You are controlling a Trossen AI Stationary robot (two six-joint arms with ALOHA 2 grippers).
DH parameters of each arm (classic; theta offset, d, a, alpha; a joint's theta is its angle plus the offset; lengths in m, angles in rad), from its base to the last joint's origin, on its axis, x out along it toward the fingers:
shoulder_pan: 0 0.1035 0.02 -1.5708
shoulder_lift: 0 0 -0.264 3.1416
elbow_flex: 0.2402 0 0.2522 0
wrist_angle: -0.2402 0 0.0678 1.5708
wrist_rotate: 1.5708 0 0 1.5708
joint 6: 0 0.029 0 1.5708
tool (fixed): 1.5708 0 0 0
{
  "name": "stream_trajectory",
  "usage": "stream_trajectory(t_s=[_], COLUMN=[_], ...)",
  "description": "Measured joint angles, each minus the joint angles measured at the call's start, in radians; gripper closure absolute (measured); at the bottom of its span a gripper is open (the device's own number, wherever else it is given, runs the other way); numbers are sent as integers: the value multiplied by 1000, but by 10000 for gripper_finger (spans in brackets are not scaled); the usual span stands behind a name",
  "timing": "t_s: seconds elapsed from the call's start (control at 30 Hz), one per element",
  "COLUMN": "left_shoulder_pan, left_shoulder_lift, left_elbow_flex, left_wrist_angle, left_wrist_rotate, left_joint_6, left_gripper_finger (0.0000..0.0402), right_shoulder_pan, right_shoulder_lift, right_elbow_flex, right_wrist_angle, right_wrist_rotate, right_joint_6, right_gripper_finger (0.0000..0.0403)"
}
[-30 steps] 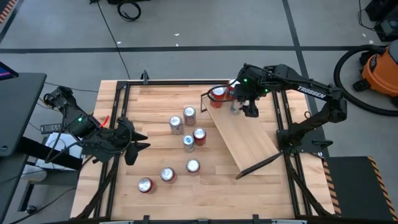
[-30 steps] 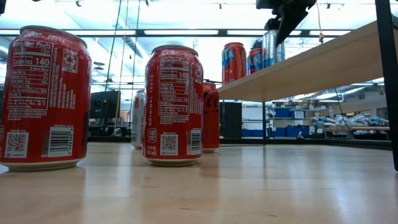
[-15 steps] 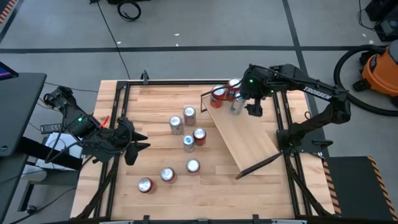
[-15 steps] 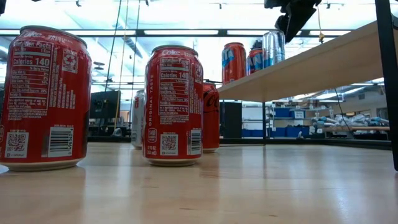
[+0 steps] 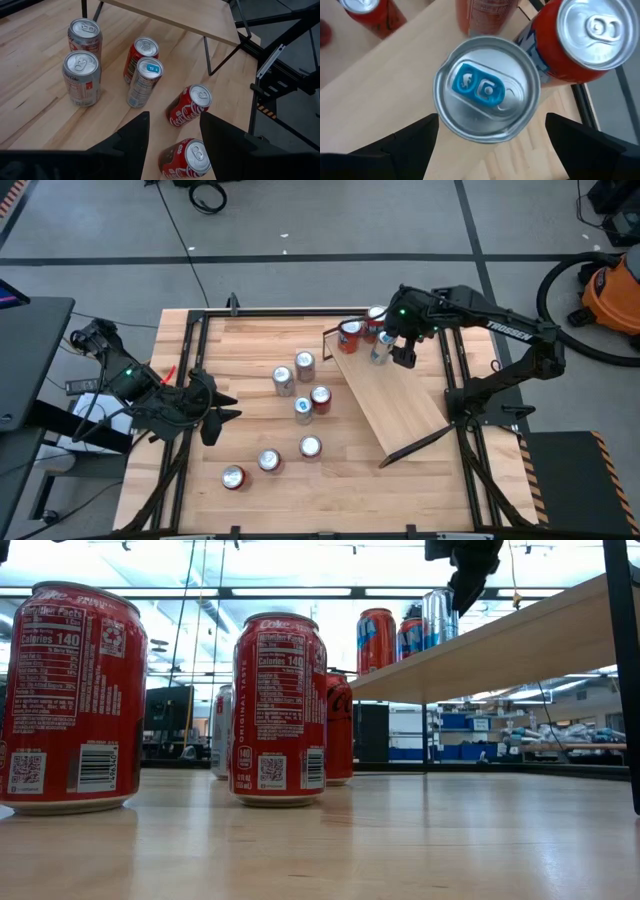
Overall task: Place canned beverage on shelf
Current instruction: Put the bottom blue soda can on the shelf
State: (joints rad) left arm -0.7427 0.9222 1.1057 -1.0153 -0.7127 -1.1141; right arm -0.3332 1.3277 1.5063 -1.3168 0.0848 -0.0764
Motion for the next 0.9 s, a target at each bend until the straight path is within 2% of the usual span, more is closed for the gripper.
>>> stream_trajectory(t_s=[0.43, 0.5, 0.67, 0.9], left_shoulder_pan=[0, 0, 0, 0], left_shoulder_lift=[0, 0, 0, 0], left_elbow_flex=[0, 0, 0, 0], left_wrist_angle=[0, 0, 1, 1], left_wrist_rotate=[0, 0, 0, 0], left_joint_6=[0, 0, -1, 0], left_gripper_finger=[216, 216, 216, 216], right_shoulder_pan=[-9, -9, 8, 36], right_shoulder_lift=[0, 0, -6, -6], right_elbow_flex=[-14, -14, -14, -14], right_wrist_angle=[-4, -12, -33, 1], right_wrist_rotate=[226, 206, 67, 45], right_joint_6=[-81, -78, -20, 174], right_gripper_finger=[25, 25, 25, 25])
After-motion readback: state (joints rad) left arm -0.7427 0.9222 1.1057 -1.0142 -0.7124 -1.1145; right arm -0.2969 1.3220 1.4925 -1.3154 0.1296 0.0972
